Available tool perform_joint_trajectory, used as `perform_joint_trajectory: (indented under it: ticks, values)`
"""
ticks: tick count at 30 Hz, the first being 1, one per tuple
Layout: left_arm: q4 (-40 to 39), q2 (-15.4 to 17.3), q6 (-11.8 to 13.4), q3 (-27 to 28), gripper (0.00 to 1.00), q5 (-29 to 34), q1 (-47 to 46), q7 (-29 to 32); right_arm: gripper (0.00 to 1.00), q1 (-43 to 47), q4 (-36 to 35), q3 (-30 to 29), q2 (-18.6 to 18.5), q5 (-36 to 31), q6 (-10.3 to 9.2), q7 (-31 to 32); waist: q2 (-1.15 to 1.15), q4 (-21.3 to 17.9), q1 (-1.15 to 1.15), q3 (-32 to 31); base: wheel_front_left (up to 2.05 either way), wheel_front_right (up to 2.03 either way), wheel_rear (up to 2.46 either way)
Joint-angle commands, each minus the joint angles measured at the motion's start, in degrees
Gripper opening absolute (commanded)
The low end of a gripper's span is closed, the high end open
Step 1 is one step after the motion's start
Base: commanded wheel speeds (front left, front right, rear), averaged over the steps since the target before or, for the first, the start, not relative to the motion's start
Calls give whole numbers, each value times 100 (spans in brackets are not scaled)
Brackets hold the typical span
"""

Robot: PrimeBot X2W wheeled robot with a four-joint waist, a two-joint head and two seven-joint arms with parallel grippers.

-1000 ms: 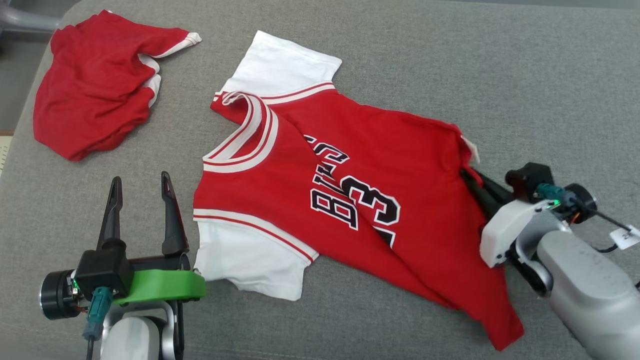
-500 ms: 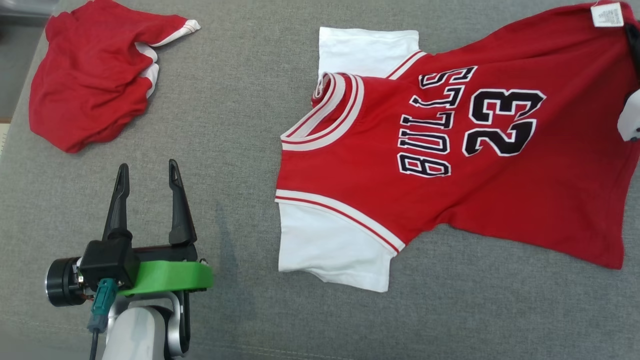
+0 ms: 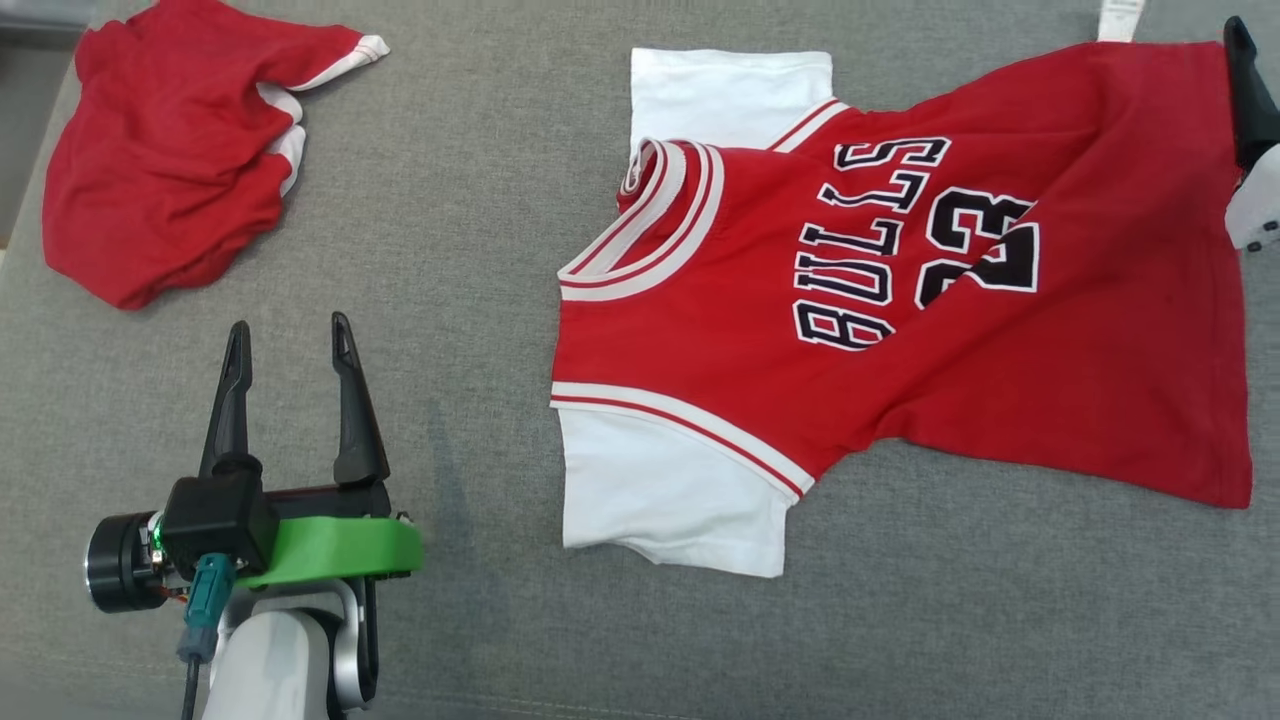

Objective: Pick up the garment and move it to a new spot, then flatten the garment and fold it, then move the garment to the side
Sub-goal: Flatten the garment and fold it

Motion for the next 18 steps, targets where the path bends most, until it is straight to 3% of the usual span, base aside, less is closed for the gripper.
perform_joint_trajectory:
  ticks: [1,5,12,18]
  values:
    - [25,12,-35,49,100,47,86,-17,100,195,-109,-82,48,19,-10,-43,0,-192,0,-180,0,0,0]
    - [87,15,-128,180,100,154,188,-18,100,790,-990,-759,138,-156,-10,-43,0,-440,0,-404,0,0,0]
    - [241,73,-300,421,100,370,429,-17,100,2571,-2718,-2002,852,-776,-9,-46,0,-798,0,-860,0,0,0]
    - [331,108,-355,572,100,434,629,-17,100,3917,-3740,-2565,1582,-1087,-9,-48,0,-1044,0,-1126,0,0,0]
